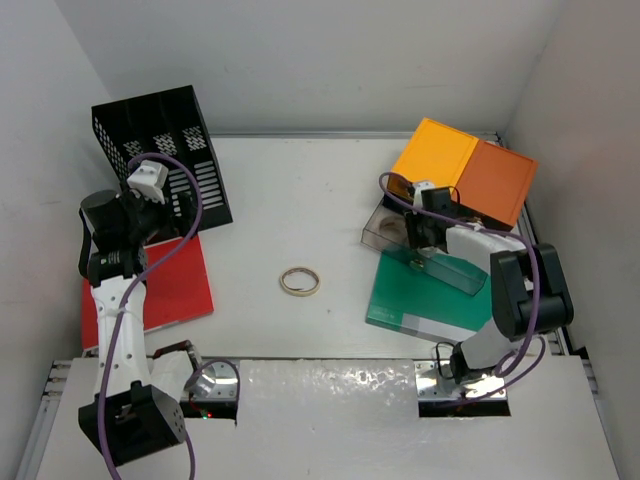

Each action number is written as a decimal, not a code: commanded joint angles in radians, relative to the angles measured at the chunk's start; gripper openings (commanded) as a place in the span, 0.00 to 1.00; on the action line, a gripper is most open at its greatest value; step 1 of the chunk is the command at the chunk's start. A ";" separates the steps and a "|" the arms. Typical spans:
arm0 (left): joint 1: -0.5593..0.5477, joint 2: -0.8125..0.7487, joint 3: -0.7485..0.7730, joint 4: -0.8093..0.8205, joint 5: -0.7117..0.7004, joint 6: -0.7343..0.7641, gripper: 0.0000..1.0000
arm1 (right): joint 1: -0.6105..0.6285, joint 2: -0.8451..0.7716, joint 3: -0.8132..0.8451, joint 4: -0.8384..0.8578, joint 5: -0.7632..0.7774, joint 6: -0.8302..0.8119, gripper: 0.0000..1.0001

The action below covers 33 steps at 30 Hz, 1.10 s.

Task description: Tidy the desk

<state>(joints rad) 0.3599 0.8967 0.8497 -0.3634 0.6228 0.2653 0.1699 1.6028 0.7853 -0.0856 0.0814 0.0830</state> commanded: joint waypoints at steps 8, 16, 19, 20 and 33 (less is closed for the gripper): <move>-0.001 -0.001 0.020 0.032 0.011 0.011 1.00 | 0.192 -0.191 0.094 -0.060 0.236 -0.075 0.57; 0.001 -0.004 0.019 0.029 0.003 0.011 1.00 | 0.489 -0.244 0.071 0.037 0.012 -0.211 0.99; -0.001 -0.004 0.018 0.029 0.003 0.009 1.00 | 0.603 -0.120 0.139 -0.054 -0.231 -0.342 0.99; -0.001 -0.004 0.020 0.027 0.003 0.011 1.00 | 0.653 -0.037 0.197 -0.104 -0.259 -0.357 0.99; 0.001 -0.004 0.017 0.024 -0.003 0.018 1.00 | 0.721 0.333 0.497 -0.252 -0.278 -0.347 0.99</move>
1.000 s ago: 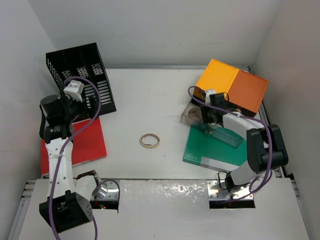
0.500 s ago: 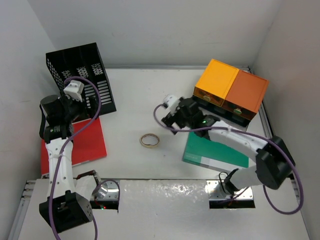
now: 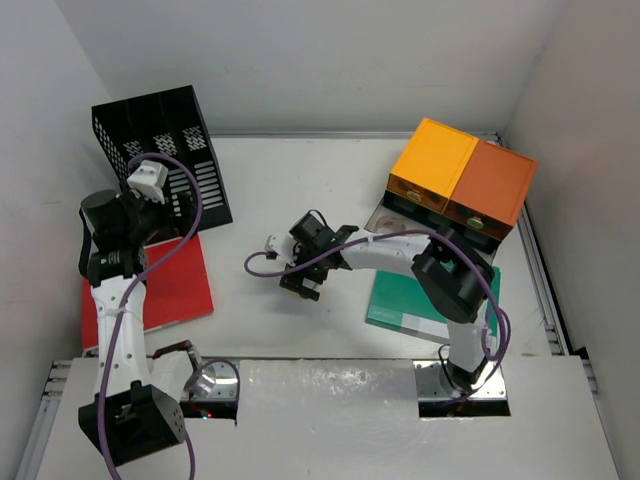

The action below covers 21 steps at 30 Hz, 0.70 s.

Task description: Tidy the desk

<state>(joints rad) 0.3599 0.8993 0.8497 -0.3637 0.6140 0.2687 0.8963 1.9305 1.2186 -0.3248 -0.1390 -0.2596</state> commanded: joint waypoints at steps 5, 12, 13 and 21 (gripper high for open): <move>-0.001 0.004 0.017 0.023 0.006 0.021 1.00 | -0.002 0.085 0.120 -0.063 -0.100 -0.001 0.99; 0.001 0.006 0.017 0.022 0.006 0.021 1.00 | 0.001 0.150 0.139 -0.066 -0.028 0.011 0.99; -0.001 0.006 0.017 0.022 0.006 0.021 1.00 | 0.003 0.156 0.144 -0.075 -0.013 0.011 0.99; 0.001 0.009 0.018 0.023 0.006 0.021 1.00 | 0.044 0.101 0.088 -0.054 0.003 -0.003 0.44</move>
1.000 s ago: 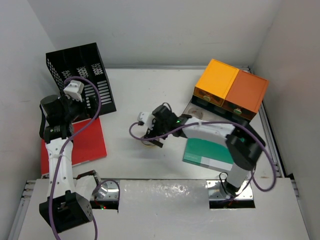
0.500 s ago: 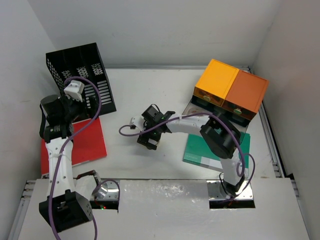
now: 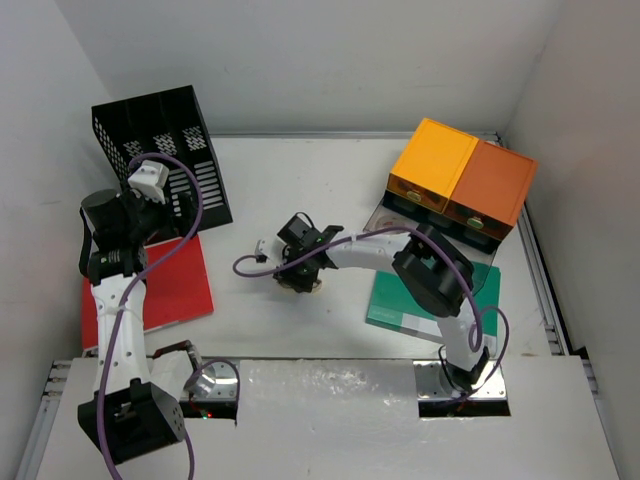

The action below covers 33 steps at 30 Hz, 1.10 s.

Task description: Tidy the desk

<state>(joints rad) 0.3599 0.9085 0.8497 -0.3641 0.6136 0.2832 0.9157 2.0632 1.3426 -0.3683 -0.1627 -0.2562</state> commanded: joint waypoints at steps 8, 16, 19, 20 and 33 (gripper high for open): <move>0.001 0.000 0.017 0.024 0.006 0.007 1.00 | 0.026 -0.178 -0.120 0.029 0.083 0.050 0.00; 0.001 -0.010 0.020 0.017 0.008 0.008 1.00 | -0.105 -0.458 -0.150 0.012 0.386 0.222 0.00; 0.001 -0.014 0.022 0.014 0.011 0.013 1.00 | -0.280 -0.575 -0.260 0.052 0.499 0.354 0.00; 0.001 -0.017 0.020 0.014 0.011 0.014 1.00 | -0.361 -0.650 -0.296 0.063 0.534 0.394 0.00; -0.001 -0.017 0.020 0.013 0.028 0.017 1.00 | -0.696 -0.812 -0.655 0.198 0.697 0.411 0.00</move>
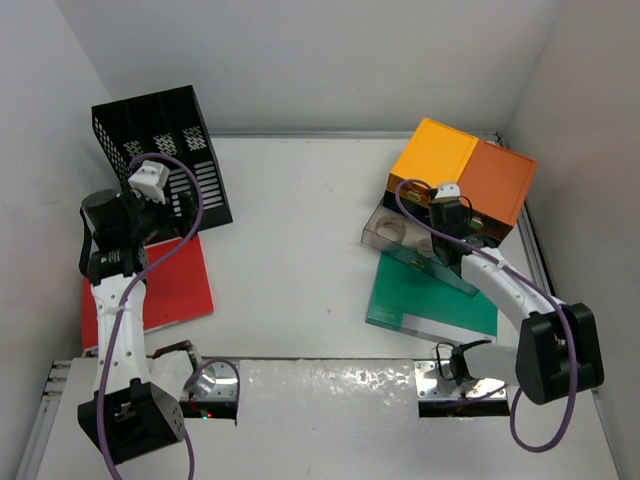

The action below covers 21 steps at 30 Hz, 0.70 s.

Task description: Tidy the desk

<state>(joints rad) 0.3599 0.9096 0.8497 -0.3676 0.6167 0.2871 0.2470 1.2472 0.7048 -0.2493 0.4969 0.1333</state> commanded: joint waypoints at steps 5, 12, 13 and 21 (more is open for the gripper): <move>-0.001 -0.025 0.023 0.013 0.025 0.012 1.00 | -0.100 0.069 -0.056 0.136 0.045 0.045 0.00; -0.001 -0.026 0.025 0.012 0.026 0.012 1.00 | -0.115 0.169 -0.044 0.134 -0.038 0.068 0.13; -0.001 -0.028 0.025 0.010 0.026 0.012 1.00 | -0.115 0.172 -0.042 0.130 -0.035 0.069 0.21; -0.001 -0.021 0.025 0.012 0.031 0.015 1.00 | -0.115 0.109 -0.045 0.111 -0.009 0.069 0.62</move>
<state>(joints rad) 0.3599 0.9031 0.8497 -0.3794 0.6201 0.2874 0.1329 1.4097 0.6479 -0.1581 0.4755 0.1921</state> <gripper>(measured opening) 0.996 0.614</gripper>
